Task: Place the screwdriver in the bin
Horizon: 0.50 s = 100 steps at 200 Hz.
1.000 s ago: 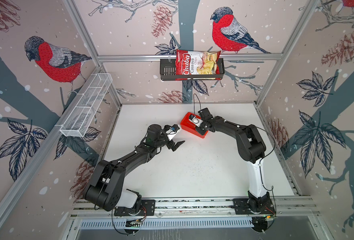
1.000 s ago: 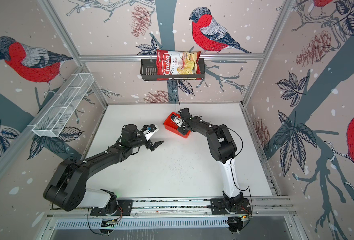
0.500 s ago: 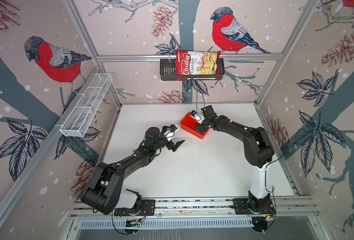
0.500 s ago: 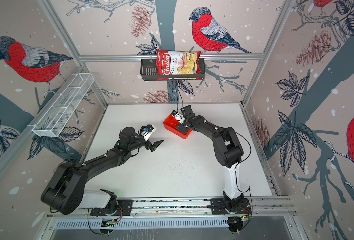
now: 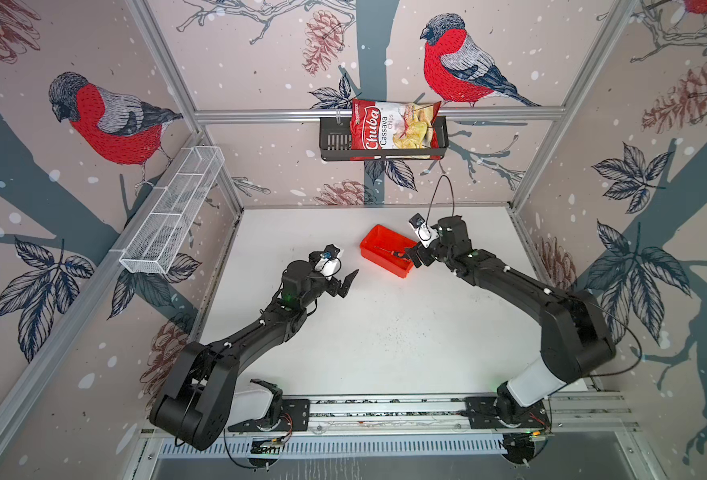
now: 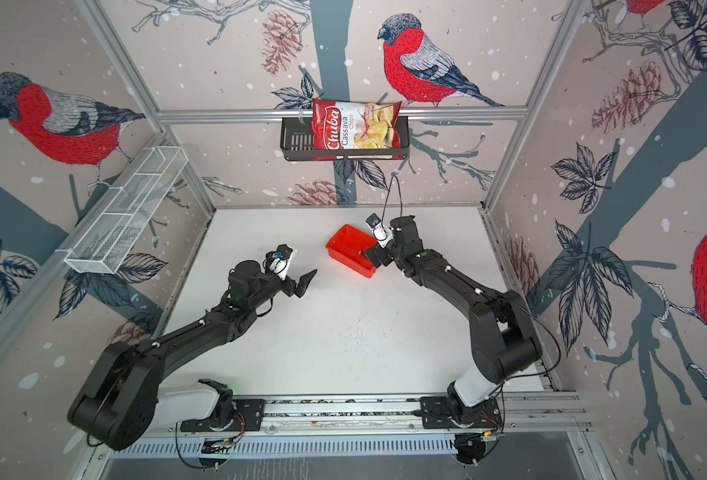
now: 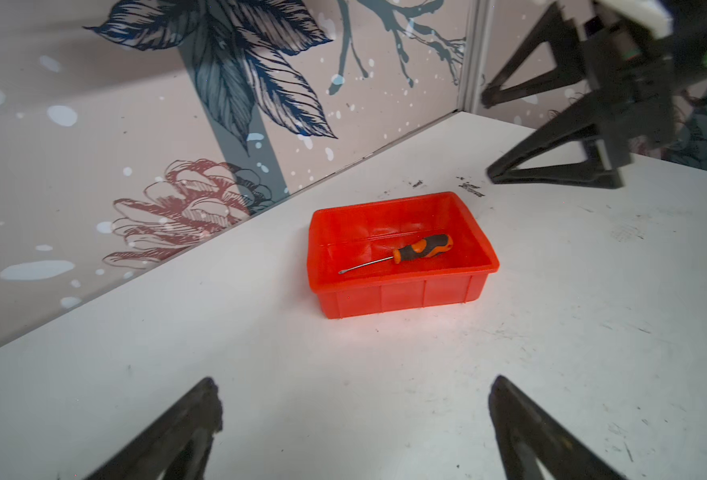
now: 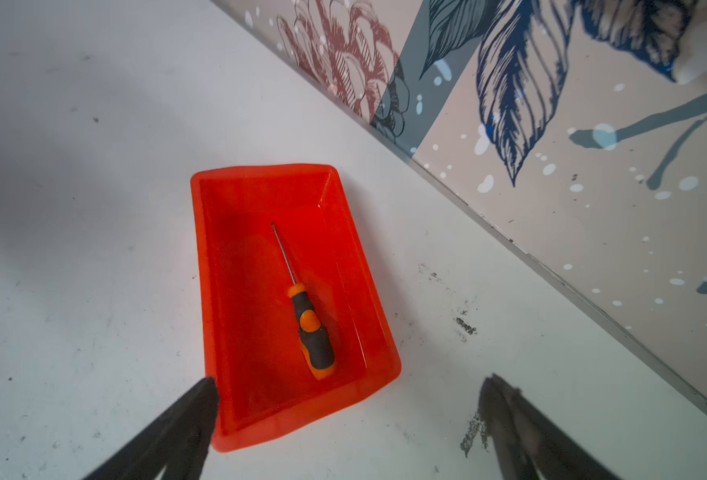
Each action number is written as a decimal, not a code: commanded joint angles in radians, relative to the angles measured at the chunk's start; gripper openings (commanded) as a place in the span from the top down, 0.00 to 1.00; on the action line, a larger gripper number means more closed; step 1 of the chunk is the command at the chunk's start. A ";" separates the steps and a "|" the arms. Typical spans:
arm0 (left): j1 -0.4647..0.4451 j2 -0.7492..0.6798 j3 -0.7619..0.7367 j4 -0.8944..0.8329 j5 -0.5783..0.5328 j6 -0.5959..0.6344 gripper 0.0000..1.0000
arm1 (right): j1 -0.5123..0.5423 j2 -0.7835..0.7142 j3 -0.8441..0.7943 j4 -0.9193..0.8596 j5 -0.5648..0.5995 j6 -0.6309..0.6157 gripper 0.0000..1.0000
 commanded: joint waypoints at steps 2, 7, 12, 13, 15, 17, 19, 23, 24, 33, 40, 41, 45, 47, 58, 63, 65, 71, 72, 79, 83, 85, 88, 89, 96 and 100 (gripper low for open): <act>0.011 -0.047 -0.018 0.013 -0.105 -0.023 0.00 | -0.028 -0.089 -0.104 0.143 -0.012 0.084 0.00; 0.014 -0.060 -0.025 0.006 -0.124 -0.023 0.00 | -0.039 -0.111 -0.130 0.154 -0.011 0.093 0.00; 0.019 -0.072 -0.032 -0.005 -0.141 -0.023 0.00 | -0.049 -0.132 -0.157 0.166 -0.010 0.103 0.00; 0.021 -0.074 -0.035 -0.006 -0.144 -0.022 0.00 | -0.050 -0.137 -0.164 0.168 -0.010 0.105 0.00; 0.022 -0.082 -0.037 -0.009 -0.149 -0.023 0.00 | -0.055 -0.145 -0.175 0.173 -0.009 0.109 0.00; 0.025 -0.087 -0.040 -0.011 -0.153 -0.023 0.00 | -0.060 -0.154 -0.186 0.177 -0.009 0.111 0.00; 0.028 -0.095 -0.043 -0.014 -0.159 -0.022 0.00 | -0.064 -0.162 -0.197 0.182 -0.009 0.116 0.00; 0.033 -0.106 -0.053 -0.018 -0.170 -0.022 0.00 | -0.072 -0.178 -0.219 0.190 -0.006 0.123 0.00; 0.034 -0.110 -0.055 -0.018 -0.171 -0.022 0.00 | -0.074 -0.184 -0.225 0.193 -0.005 0.126 0.00; 0.050 -0.136 -0.075 -0.019 -0.200 -0.022 0.00 | -0.094 -0.220 -0.276 0.218 0.002 0.143 0.00; 0.061 -0.152 -0.096 -0.013 -0.233 -0.026 0.00 | -0.107 -0.248 -0.318 0.244 0.022 0.157 0.00; 0.063 -0.154 -0.099 -0.013 -0.238 -0.027 0.00 | -0.108 -0.253 -0.325 0.248 0.024 0.159 0.00; 0.071 -0.163 -0.110 -0.010 -0.258 -0.031 0.00 | -0.116 -0.270 -0.347 0.263 0.037 0.165 0.00; 0.075 -0.168 -0.114 -0.009 -0.269 -0.033 0.00 | -0.120 -0.276 -0.359 0.272 0.044 0.165 0.00; 0.094 -0.188 -0.145 -0.001 -0.328 -0.046 0.00 | -0.140 -0.306 -0.421 0.311 0.064 0.168 0.00; 0.103 -0.196 -0.158 0.004 -0.348 -0.050 0.00 | -0.150 -0.342 -0.448 0.330 0.066 0.170 0.00; 0.106 -0.199 -0.165 0.005 -0.355 -0.050 0.00 | -0.155 -0.350 -0.456 0.339 0.068 0.172 0.00; 0.116 -0.208 -0.180 0.005 -0.375 -0.048 0.00 | -0.170 -0.368 -0.486 0.361 0.070 0.180 0.00; 0.118 -0.210 -0.182 0.005 -0.379 -0.048 0.00 | -0.173 -0.372 -0.490 0.365 0.071 0.181 0.00; 0.127 -0.219 -0.198 0.009 -0.400 -0.047 0.00 | -0.193 -0.390 -0.521 0.389 0.073 0.196 0.00; 0.132 -0.224 -0.207 0.013 -0.409 -0.047 0.00 | -0.204 -0.400 -0.536 0.399 0.071 0.206 0.00; 0.135 -0.226 -0.212 0.015 -0.414 -0.047 0.00 | -0.212 -0.404 -0.544 0.404 0.071 0.210 0.00; 0.140 -0.230 -0.218 0.017 -0.418 -0.047 0.00 | -0.222 -0.412 -0.552 0.410 0.070 0.220 0.00; 0.141 -0.231 -0.220 0.018 -0.418 -0.047 0.00 | -0.225 -0.413 -0.555 0.412 0.070 0.222 0.00; 0.148 -0.238 -0.235 0.027 -0.429 -0.049 0.00 | -0.246 -0.426 -0.577 0.429 0.071 0.240 0.00; 0.152 -0.241 -0.243 0.033 -0.437 -0.051 0.00 | -0.258 -0.432 -0.589 0.440 0.073 0.251 0.00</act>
